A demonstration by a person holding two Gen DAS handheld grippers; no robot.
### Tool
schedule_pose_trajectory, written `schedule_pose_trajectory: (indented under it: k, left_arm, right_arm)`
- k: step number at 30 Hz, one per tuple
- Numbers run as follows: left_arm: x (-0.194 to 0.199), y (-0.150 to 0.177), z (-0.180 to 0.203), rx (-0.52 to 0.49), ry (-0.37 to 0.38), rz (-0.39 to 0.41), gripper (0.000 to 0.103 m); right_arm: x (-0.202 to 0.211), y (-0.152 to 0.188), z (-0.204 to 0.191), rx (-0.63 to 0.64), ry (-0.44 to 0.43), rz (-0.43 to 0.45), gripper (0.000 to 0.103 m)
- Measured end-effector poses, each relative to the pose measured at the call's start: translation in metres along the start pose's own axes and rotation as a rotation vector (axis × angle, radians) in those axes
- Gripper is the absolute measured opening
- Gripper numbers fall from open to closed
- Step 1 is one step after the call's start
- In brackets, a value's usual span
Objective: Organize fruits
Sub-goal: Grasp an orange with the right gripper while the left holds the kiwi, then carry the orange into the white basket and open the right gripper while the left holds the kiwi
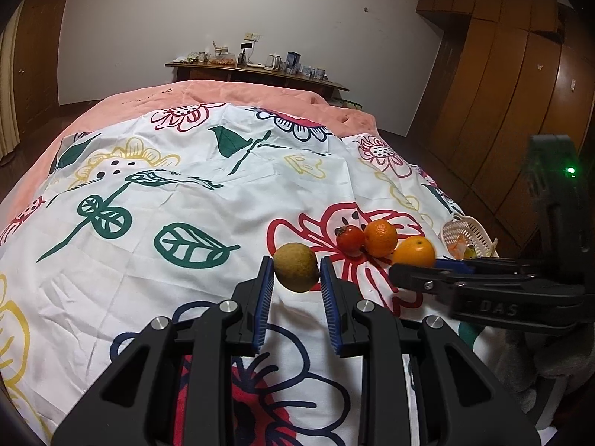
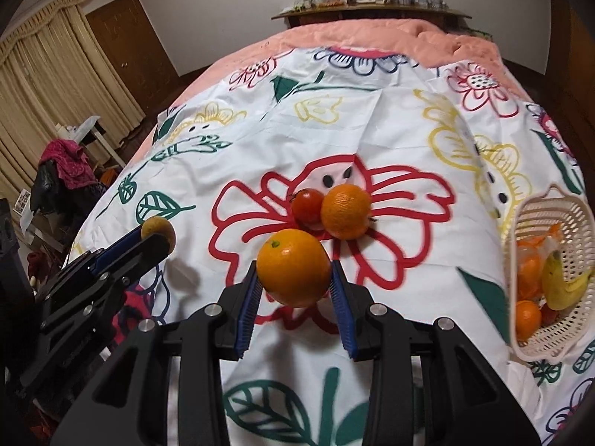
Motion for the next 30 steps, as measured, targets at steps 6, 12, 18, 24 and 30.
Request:
schedule_pose_trajectory:
  k: [6, 12, 18, 24, 30]
  left_arm:
    - [0.001, -0.001, 0.006, -0.013, 0.003, -0.003, 0.026]
    - [0.001, -0.003, 0.015, -0.032, 0.006, -0.008, 0.026]
    - [-0.001, -0.005, 0.025, -0.051, 0.009, -0.017, 0.026]
    - [-0.003, -0.008, 0.033, -0.068, 0.006, -0.028, 0.026]
    - [-0.005, -0.012, 0.042, -0.082, 0.015, -0.035, 0.026]
  right_arm:
    - [0.025, -0.001, 0.035, -0.073, 0.024, 0.057, 0.037]
    - [0.048, -0.001, 0.096, -0.192, 0.095, 0.106, 0.037]
    - [0.062, 0.009, 0.158, -0.297, 0.179, 0.124, 0.037]
    - [0.063, 0.023, 0.209, -0.401, 0.222, 0.118, 0.037]
    - [0.052, 0.032, 0.234, -0.451, 0.238, 0.095, 0.037]
Point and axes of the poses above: each gripper's, at about its wrist camera, not at the fingertips, and x roughly against the way its jaws point, z to its right, y to its underside, the point moved 4 cm from there along -x, roughly the way its jaws point, and after that the axes turned 6 degrees about -x, right-handed, at the moved point
